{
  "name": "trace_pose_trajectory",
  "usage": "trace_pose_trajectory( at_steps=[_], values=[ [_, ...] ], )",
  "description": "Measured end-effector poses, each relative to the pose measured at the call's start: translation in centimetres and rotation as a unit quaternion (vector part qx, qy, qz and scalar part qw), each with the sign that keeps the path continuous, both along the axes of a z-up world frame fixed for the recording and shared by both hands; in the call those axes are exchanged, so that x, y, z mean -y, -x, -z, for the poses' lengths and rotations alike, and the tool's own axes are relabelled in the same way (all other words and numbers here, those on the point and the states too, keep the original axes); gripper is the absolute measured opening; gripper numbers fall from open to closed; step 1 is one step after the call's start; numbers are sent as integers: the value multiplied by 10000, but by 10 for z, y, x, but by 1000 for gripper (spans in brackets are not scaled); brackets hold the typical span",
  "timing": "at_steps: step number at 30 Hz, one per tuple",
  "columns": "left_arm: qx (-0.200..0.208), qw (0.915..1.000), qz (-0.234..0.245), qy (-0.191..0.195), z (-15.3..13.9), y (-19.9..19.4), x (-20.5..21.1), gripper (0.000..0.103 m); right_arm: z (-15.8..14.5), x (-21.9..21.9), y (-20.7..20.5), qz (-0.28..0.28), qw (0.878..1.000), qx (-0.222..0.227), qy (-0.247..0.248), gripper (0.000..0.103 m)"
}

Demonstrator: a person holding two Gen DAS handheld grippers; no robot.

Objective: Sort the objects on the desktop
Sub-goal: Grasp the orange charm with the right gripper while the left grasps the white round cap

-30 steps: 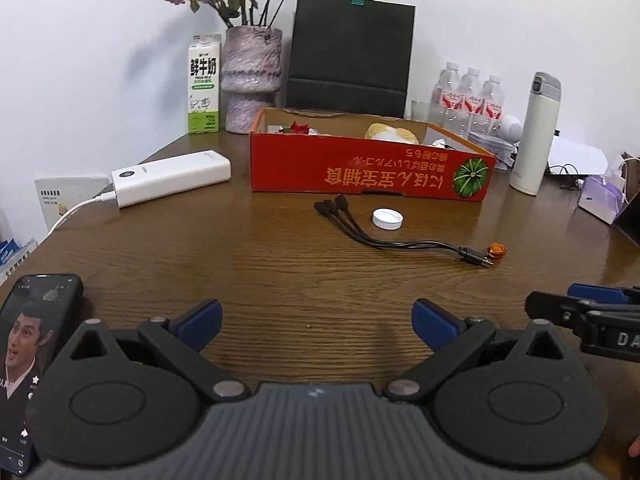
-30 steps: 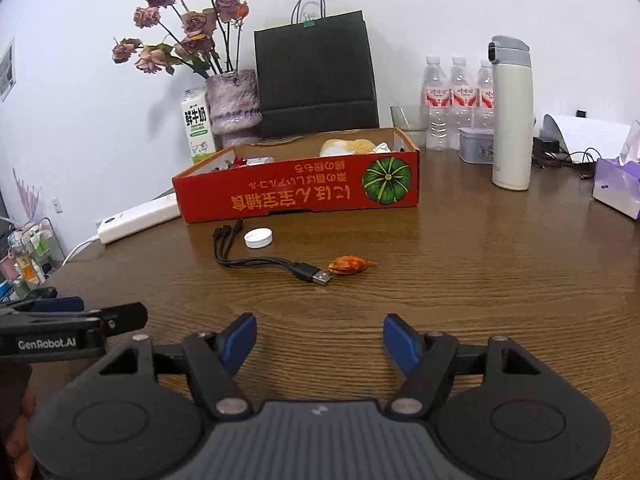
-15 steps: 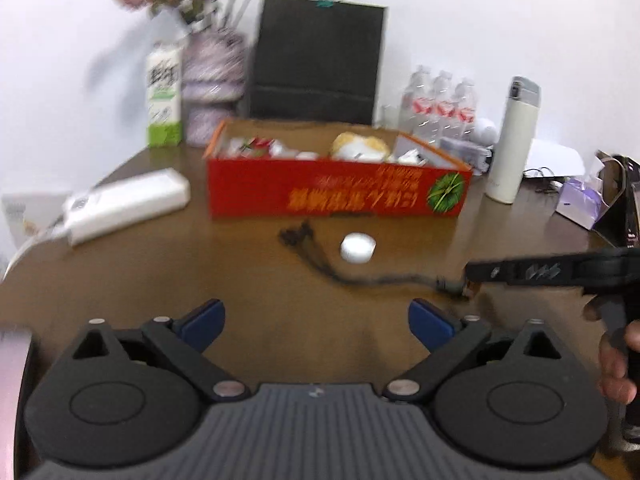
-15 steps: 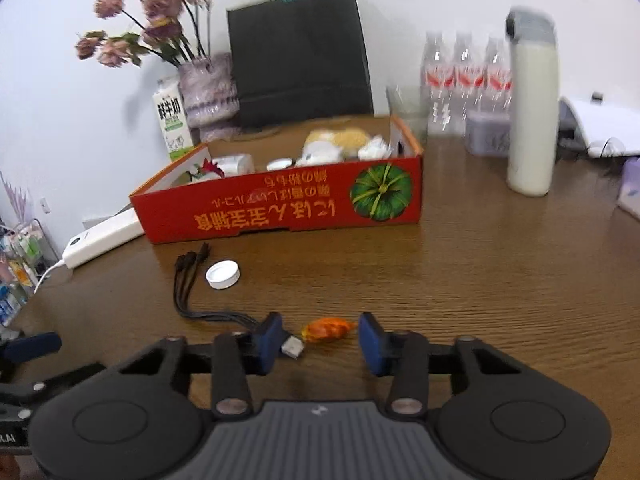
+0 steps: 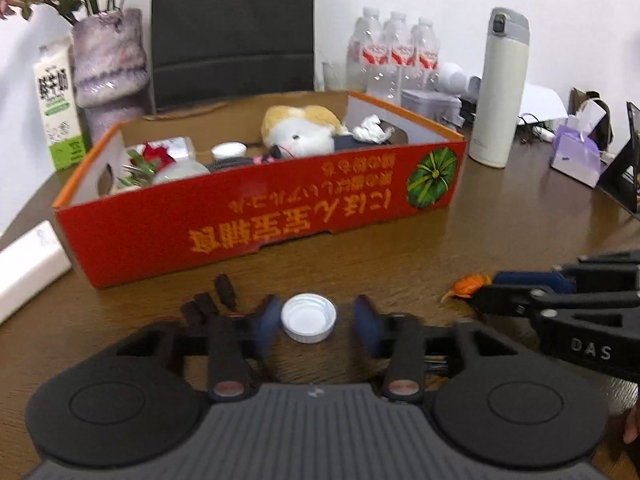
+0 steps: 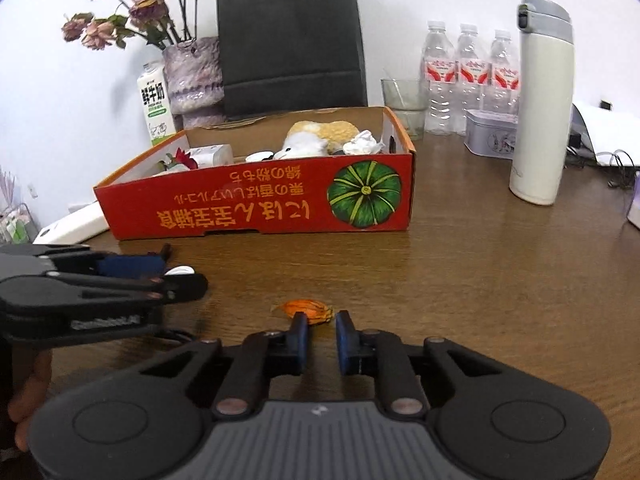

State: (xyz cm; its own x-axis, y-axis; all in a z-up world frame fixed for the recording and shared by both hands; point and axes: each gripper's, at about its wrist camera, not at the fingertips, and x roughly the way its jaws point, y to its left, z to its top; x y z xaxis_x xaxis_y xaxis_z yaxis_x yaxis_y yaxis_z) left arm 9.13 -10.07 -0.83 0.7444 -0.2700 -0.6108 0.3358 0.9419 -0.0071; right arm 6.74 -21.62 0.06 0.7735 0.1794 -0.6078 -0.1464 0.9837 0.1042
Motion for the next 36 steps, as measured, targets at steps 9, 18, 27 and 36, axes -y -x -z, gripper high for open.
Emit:
trace_pose_trajectory(
  at_steps=[9, 18, 27, 36],
  values=[
    [-67, 9987, -2, 500, 0, -2, -14, 30, 1, -19, -20, -444, 9979, 96, 471, 18],
    [-71, 9984, -83, 548, -1, -2, -16, 30, 0, -26, -33, -702, 9967, -1, 415, 38],
    [110, 9986, -333, 395, -4, 24, -22, 29, -3, -30, -19, -494, 9985, -112, 209, 13],
    [468, 9944, -462, 822, -25, 144, -35, 29, -21, -18, 95, -54, 9996, 223, -142, 13]
  ],
)
